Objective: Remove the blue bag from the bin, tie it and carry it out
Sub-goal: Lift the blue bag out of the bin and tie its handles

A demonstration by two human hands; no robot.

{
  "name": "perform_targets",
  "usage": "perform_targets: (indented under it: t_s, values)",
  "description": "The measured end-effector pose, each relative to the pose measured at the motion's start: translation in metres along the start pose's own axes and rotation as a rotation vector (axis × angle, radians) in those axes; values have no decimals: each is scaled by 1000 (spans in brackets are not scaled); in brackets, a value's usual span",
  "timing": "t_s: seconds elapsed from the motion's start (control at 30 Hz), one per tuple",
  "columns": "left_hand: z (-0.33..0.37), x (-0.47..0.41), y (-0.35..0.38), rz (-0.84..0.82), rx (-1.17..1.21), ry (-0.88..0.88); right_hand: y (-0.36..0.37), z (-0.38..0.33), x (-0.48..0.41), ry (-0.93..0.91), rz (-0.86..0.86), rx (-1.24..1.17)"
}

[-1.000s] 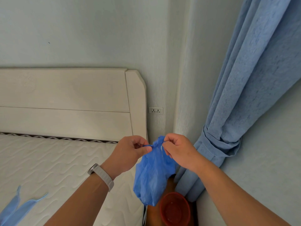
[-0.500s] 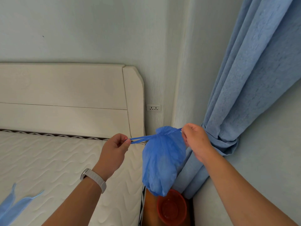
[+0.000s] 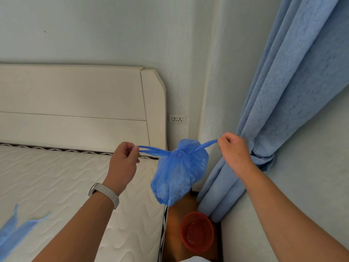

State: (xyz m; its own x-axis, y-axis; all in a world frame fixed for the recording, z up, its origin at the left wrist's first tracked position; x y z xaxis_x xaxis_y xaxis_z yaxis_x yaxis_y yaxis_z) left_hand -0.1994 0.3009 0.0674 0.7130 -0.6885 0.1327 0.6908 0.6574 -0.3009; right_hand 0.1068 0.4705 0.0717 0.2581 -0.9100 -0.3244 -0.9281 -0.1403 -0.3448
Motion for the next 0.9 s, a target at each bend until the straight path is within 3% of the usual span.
perform_targets:
  t_s: [0.13, 0.37, 0.53, 0.63, 0.9]
  values:
    - [37, 8, 9, -49, 79, 78, 15, -51, -2, -246, -126, 85]
    - [81, 30, 39, -202, 205, 81, 40, -102, 5, -472, -297, 145]
    - [94, 52, 66, -359, 246, 62, 56, -115, 11, -457, -342, 64]
    - [96, 62, 72, -431, 218, 91, 59, -114, 12, -339, -325, -107]
    - [81, 62, 62, -413, 70, 100, 68, -115, 18, -234, -374, -220]
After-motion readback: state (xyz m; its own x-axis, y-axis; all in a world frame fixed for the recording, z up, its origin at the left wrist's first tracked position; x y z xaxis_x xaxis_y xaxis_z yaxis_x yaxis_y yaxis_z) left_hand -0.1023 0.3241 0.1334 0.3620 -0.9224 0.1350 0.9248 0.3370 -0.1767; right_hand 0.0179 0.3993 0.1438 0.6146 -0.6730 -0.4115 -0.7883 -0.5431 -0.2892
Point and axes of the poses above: each hand's wrist, its own x-axis away from the middle knuckle, its own y-axis out of the palm, z = x × y, the point moved 8 cm from there along -x, towards the middle knuckle, and after that the axes turned 15 degrees about -y, right-handed, at the moved point
